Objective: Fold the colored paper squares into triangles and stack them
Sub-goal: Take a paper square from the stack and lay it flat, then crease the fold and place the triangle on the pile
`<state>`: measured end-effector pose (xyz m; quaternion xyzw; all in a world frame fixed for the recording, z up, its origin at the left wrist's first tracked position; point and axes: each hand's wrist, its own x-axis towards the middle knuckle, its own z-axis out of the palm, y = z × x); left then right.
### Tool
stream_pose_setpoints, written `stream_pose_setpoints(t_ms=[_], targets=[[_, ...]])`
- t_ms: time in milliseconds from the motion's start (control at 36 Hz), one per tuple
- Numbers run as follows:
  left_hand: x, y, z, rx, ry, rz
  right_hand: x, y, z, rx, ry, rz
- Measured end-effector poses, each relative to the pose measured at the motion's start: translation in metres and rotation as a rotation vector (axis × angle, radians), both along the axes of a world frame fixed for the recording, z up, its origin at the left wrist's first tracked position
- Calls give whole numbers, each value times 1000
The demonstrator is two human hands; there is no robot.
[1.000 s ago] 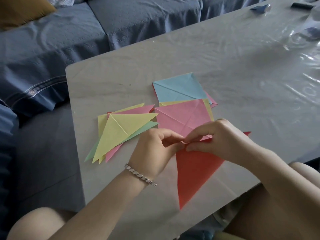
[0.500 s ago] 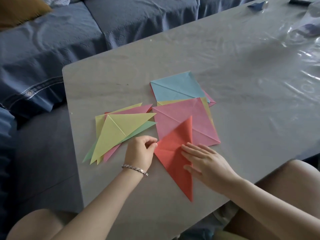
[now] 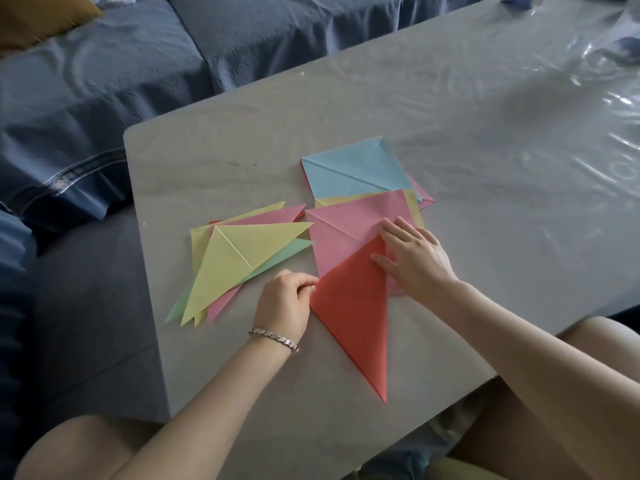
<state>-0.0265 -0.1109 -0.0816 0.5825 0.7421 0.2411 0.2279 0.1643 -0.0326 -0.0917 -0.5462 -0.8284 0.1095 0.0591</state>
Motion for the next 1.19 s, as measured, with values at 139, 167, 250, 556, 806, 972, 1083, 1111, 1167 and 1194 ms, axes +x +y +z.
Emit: stream_pose_setpoints(t_ms=[139,167,250,556,806,972,1083,1111,1167,1194], targets=[[1,1,-2,-4,14,1,4,-8,3,-131,-55,8],[1,1,-2,-4,13,1,5,-12,4,-136,-59,19],[0,0,-4,4,23,1,8,-27,6,-168,-66,83],[-1,1,-6,3,-7,-2,13,-73,10,-269,-187,258],[-1,0,-9,14,-26,21,6,-88,18,-328,-292,362],[-7,0,1,40,-72,11,13,-66,33,-241,126,225],[-27,5,27,207,8,-7,28,-35,36,-55,272,-53],[-33,8,34,250,40,-13,31,-29,36,-103,220,-33],[-49,17,46,309,114,-16,34,-19,33,-187,103,81],[-57,22,50,318,154,-8,33,-16,32,-199,45,146]])
